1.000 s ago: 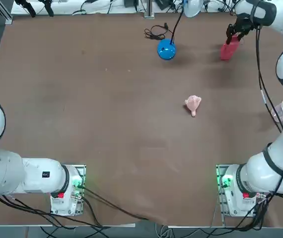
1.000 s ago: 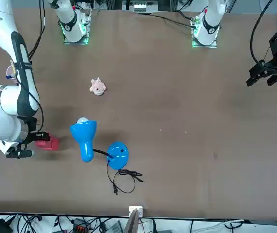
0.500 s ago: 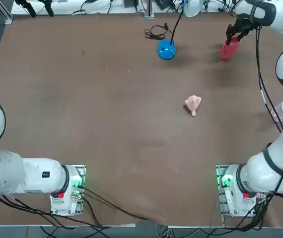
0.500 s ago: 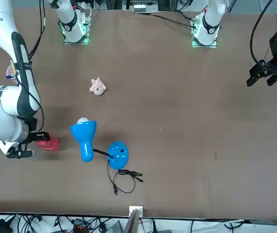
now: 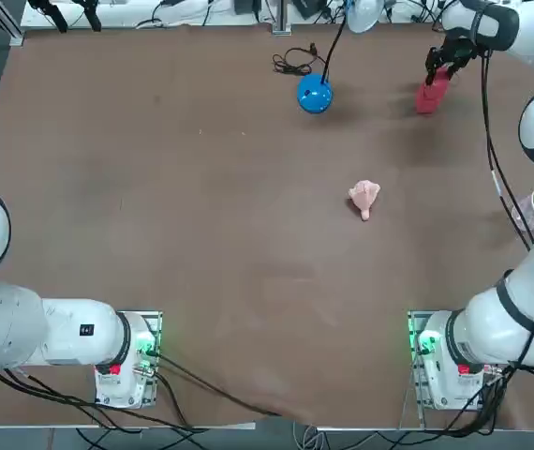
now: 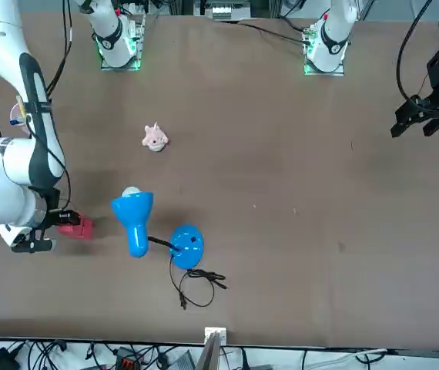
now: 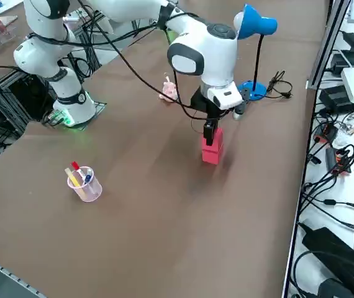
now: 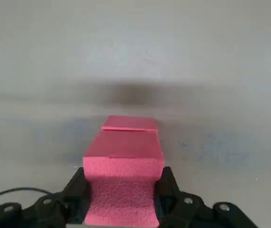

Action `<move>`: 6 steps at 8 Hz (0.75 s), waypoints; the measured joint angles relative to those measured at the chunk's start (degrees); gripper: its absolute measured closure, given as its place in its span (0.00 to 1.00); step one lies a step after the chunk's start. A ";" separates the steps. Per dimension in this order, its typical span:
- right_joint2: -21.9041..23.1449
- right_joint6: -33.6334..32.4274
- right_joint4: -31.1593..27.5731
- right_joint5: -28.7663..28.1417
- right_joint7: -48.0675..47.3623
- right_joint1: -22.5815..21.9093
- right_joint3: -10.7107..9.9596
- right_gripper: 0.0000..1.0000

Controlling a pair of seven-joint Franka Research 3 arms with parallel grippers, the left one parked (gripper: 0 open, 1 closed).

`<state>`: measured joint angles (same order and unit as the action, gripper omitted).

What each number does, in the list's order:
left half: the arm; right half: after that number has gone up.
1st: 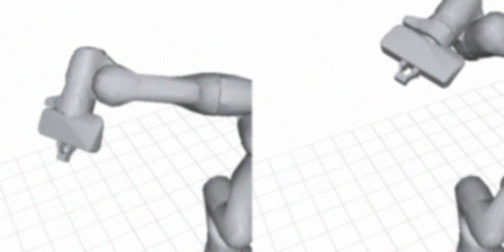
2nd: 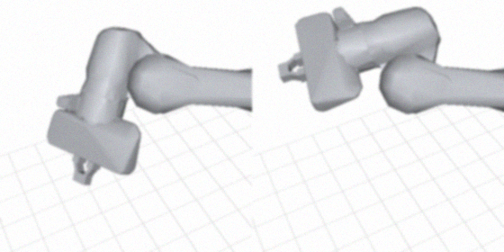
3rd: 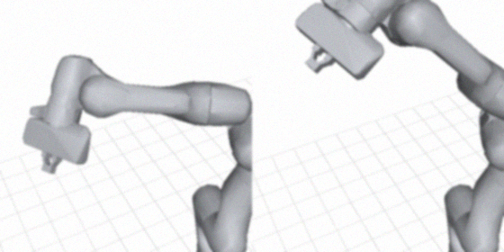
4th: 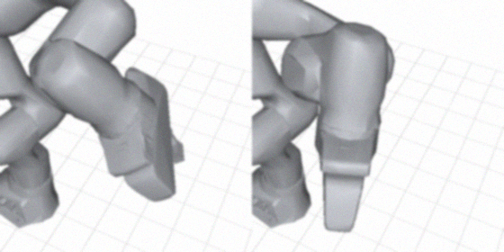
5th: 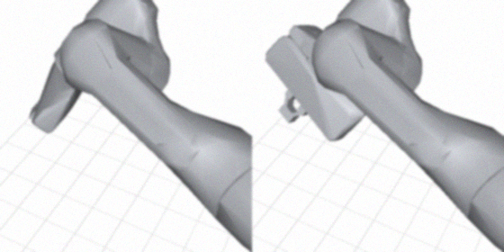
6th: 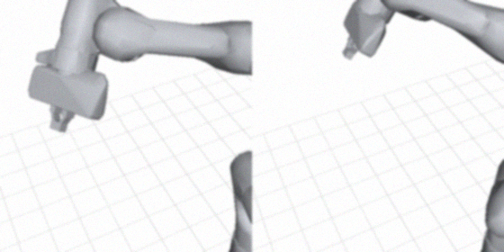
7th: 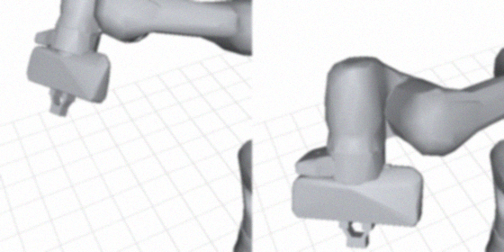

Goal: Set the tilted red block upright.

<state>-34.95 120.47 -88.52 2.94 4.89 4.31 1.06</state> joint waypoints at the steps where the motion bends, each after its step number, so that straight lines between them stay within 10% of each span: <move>1: -0.09 0.01 0.00 0.00 0.00 -0.04 0.11 0.32; 6: -0.12 0.07 0.02 0.00 -0.01 -0.13 0.19 0.32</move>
<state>-35.07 120.54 -88.50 2.94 4.88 4.18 1.24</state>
